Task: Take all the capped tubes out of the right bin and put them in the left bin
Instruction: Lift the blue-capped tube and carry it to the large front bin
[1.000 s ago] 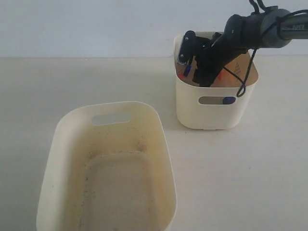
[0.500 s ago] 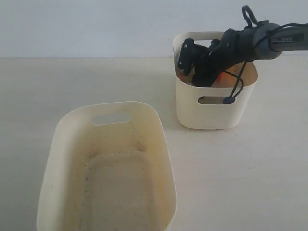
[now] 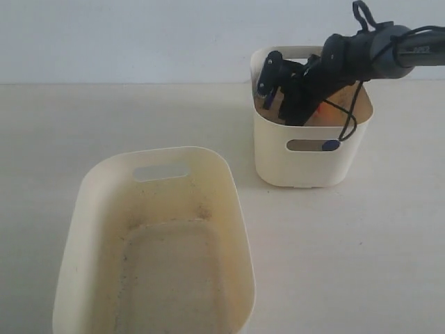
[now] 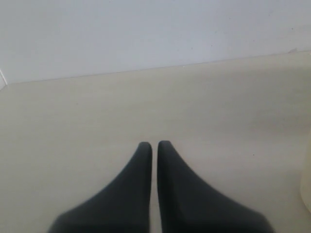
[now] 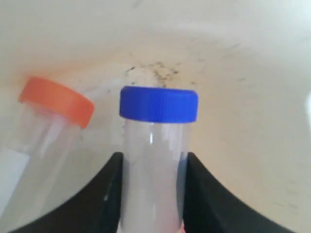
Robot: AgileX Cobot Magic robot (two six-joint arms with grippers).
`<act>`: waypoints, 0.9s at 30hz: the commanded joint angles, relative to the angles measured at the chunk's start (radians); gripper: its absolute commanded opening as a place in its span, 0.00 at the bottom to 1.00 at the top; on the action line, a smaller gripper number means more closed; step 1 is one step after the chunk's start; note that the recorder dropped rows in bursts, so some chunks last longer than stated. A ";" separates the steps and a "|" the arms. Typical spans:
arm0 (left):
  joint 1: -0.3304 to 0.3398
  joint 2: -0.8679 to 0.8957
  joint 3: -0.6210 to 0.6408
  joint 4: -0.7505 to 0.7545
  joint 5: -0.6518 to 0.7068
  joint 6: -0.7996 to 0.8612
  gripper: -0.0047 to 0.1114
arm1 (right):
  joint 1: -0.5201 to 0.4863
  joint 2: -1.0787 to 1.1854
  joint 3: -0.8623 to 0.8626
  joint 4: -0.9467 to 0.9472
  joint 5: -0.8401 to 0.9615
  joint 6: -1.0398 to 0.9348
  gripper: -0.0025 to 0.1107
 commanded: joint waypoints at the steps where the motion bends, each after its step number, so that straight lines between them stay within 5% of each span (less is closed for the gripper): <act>1: 0.001 0.000 -0.004 -0.011 -0.015 -0.012 0.08 | -0.003 -0.128 0.002 0.002 0.086 0.062 0.02; 13: 0.001 0.000 -0.004 -0.011 -0.015 -0.012 0.08 | -0.003 -0.424 0.002 0.012 0.556 0.358 0.02; 19: 0.001 0.000 -0.004 -0.011 -0.015 -0.012 0.08 | -0.003 -0.543 0.002 0.190 0.836 0.620 0.02; 27: 0.001 0.000 -0.004 -0.011 -0.015 -0.012 0.08 | 0.084 -0.594 0.096 0.505 0.837 0.748 0.02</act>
